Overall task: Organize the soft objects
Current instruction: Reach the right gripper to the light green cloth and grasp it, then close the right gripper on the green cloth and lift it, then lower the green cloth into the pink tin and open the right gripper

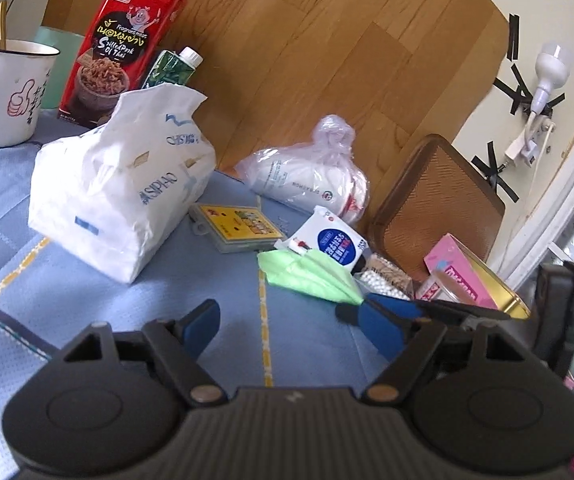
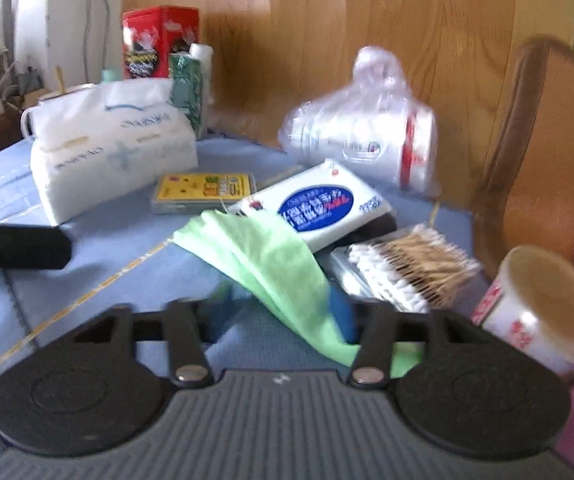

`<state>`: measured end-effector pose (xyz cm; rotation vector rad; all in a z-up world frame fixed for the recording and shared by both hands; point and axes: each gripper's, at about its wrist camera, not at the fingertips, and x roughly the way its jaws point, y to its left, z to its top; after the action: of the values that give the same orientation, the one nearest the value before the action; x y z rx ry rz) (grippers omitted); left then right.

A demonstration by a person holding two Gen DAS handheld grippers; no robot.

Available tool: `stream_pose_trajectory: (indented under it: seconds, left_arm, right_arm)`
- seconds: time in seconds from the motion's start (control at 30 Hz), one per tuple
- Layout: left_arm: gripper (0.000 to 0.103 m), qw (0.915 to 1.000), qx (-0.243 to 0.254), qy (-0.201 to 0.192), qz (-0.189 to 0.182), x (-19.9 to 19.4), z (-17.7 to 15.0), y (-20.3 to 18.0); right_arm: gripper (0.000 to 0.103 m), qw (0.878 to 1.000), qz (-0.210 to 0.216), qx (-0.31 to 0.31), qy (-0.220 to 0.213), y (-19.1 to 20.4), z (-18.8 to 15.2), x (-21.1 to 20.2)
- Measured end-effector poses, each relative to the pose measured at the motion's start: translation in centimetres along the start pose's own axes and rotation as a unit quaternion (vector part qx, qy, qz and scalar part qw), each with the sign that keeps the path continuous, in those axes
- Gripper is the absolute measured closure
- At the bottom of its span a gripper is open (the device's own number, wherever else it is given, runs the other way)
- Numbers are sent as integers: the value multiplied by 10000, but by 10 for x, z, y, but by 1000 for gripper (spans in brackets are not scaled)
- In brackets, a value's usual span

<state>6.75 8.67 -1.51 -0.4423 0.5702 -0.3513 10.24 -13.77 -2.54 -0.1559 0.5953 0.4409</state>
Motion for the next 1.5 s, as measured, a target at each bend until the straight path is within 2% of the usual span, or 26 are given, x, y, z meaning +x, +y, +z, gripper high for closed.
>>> stream_pose_trajectory:
  seconds: [0.03,0.1,0.3,0.47,0.53,0.6,0.93,1.03,1.17,1.27,1.37,1.4,1.43,1.47,1.5]
  left_arm:
    - [24,10000,-2,6,-20,0,0,0]
    - [24,10000,-15,23,-45,1,-1,1]
    - [21,10000,28,22,-86,-2,-2,-1]
    - [21,10000,44,42,-79,-2,-2,-2]
    - [21,10000,21,56,-69,-2,-2,-1]
    - [21,10000,-7,73,-58,-1,-2,0]
    - [21,9999,-23,120,-74,-1,-2,0]
    - [16,9998,-71,136,-119,-2,-3,0]
    - [16,9985,-360,285,-303,-6,-9,-1]
    - [16,9954,-575,447,-620,-12,-14,-6]
    - [16,9929,-520,634,-856,-12,-14,-21]
    - [17,9922,-476,714,-899,-10,-14,-27]
    - [23,9913,-448,834,-919,-5,-15,-33]
    - [37,9898,-427,955,-966,-1,-17,-37]
    - [44,9880,-414,1057,-1043,2,-19,-41]
  right_arm:
    - [91,9999,-70,86,10,-1,1,0]
    - [94,9995,-126,275,2,-2,1,-4]
    - [94,9966,519,628,-88,21,-25,-50]
    - [94,9938,934,525,-292,48,-53,-92]
    - [94,9939,939,457,-363,54,-61,-97]
    - [94,9941,917,510,-259,55,-69,-92]
    - [94,9902,1025,885,-345,44,-70,-90]
    - [94,9895,1051,935,-348,44,-70,-89]
    - [94,9890,1061,960,-370,43,-70,-90]
    - [94,9883,1034,1008,-487,42,-72,-93]
    - [94,9873,1000,1081,-601,39,-74,-96]
    - [94,9869,998,1100,-625,39,-74,-96]
    - [94,9867,990,1110,-654,38,-74,-97]
    - [94,9863,984,1122,-698,38,-75,-99]
    - [94,9857,990,1140,-753,38,-75,-101]
